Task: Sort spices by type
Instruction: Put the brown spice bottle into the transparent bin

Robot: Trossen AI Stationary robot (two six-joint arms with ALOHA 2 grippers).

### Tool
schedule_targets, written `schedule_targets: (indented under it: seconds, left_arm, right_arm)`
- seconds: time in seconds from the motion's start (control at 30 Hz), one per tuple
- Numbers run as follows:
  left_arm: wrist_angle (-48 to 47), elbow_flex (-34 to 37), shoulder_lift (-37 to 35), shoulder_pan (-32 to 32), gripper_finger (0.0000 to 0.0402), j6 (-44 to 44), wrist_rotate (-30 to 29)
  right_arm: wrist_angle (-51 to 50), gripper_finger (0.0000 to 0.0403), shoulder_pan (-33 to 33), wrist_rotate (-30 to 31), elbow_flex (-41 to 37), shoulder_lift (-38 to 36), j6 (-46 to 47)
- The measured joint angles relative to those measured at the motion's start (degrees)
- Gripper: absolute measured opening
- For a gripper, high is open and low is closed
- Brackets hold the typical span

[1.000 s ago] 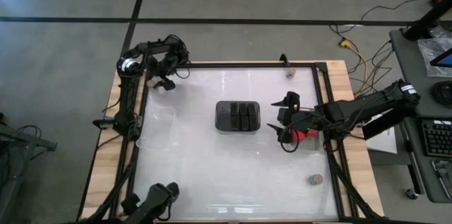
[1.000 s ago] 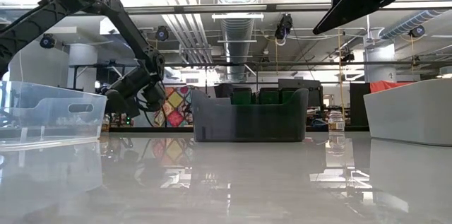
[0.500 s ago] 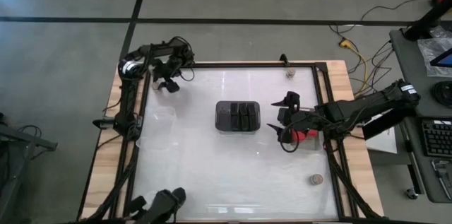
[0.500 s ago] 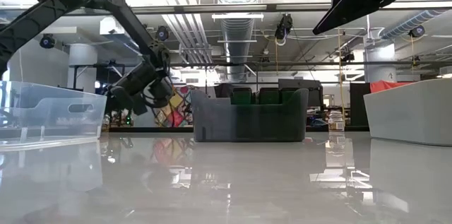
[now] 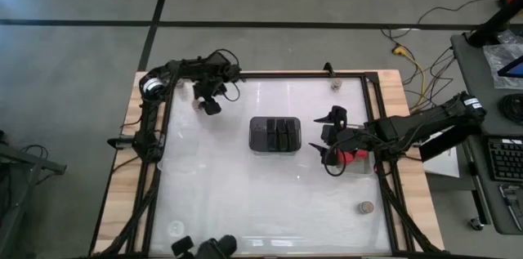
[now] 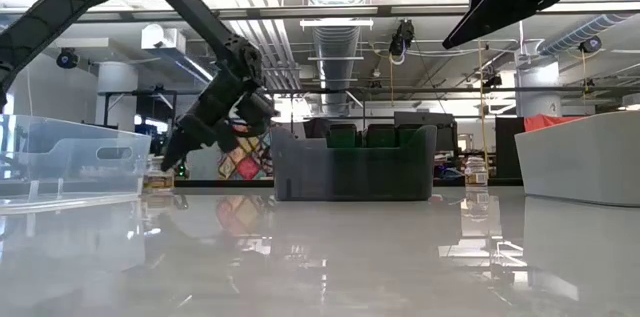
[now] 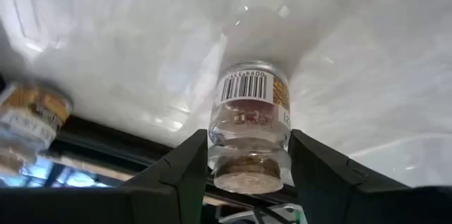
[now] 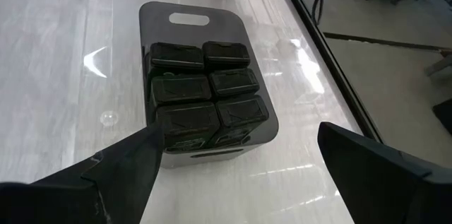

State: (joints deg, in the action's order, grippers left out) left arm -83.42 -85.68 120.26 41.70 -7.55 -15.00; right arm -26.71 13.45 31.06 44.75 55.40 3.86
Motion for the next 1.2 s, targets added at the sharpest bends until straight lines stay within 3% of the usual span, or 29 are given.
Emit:
schedule_targets:
  seconds: [0.2, 0.57, 0.8, 1.03, 1.2]
  left_arm:
    - [0.9, 0.0, 0.3, -2.4, 0.0177, -1.4, 0.0]
    - [1.9, -0.9, -0.7, -2.5, 0.0246, -5.3, 0.8]
    - [1.0, -0.5, -3.3, -2.5, 0.0251, -9.0, -1.5]
    - [3.2, 4.2, -8.3, -2.7, 0.0251, -13.0, -1.4]
    - [11.1, 10.2, -12.9, -2.8, 0.0252, -17.9, -1.5]
  right_arm:
    - [0.0, 0.0366, 0.0, 0.0, 0.0, 0.0, 0.2]
    - [0.0, 0.0366, 0.0, 0.0, 0.0, 0.0, 0.7]
    - [-0.9, 0.0366, 0.0, 0.0, 0.0, 0.0, 0.7]
    - [-3.3, 0.0366, 0.0, 0.0, 0.0, 0.0, 2.1]
    - [-3.2, 0.0366, 0.0, 0.0, 0.0, 0.0, 2.1]
